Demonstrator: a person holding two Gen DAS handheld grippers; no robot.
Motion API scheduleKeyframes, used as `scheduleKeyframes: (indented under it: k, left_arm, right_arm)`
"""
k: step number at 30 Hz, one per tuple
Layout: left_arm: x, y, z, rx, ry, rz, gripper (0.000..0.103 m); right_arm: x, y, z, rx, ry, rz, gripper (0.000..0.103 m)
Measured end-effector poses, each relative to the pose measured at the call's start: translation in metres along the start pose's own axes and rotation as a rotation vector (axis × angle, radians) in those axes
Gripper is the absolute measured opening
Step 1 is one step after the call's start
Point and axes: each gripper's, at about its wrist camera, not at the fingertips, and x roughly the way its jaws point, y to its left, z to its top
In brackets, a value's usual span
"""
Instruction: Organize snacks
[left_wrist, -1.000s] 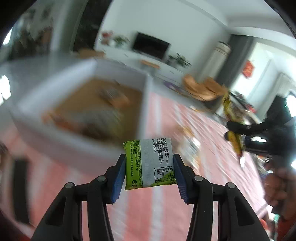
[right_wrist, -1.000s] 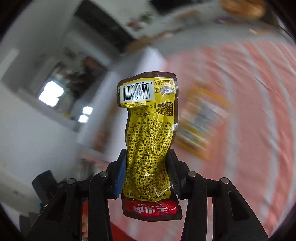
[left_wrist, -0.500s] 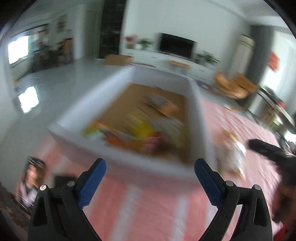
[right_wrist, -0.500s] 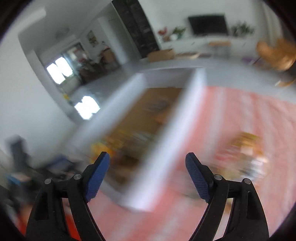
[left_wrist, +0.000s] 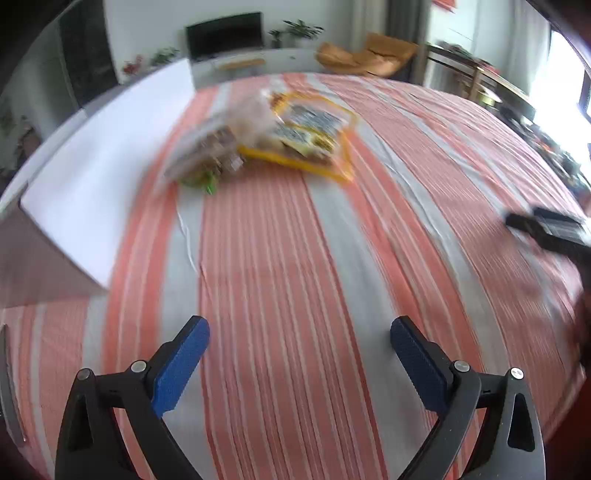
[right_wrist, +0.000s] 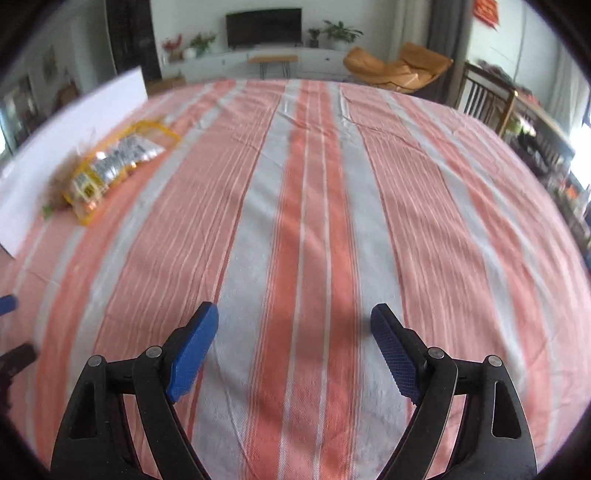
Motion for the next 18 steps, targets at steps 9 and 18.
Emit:
scheduleKeyframes:
  k: [9, 18]
  left_arm:
    - [0.009, 0.006, 0.012, -0.105, -0.037, 0.041, 0.103]
    - [0.009, 0.006, 0.012, -0.105, -0.037, 0.041, 0.103]
  right_arm:
    - [0.009, -0.002, 0.003, 0.03, -0.005, -0.024, 0.093]
    - [0.003, -0.009, -0.003, 0.029, -0.005, -0.024, 0.093]
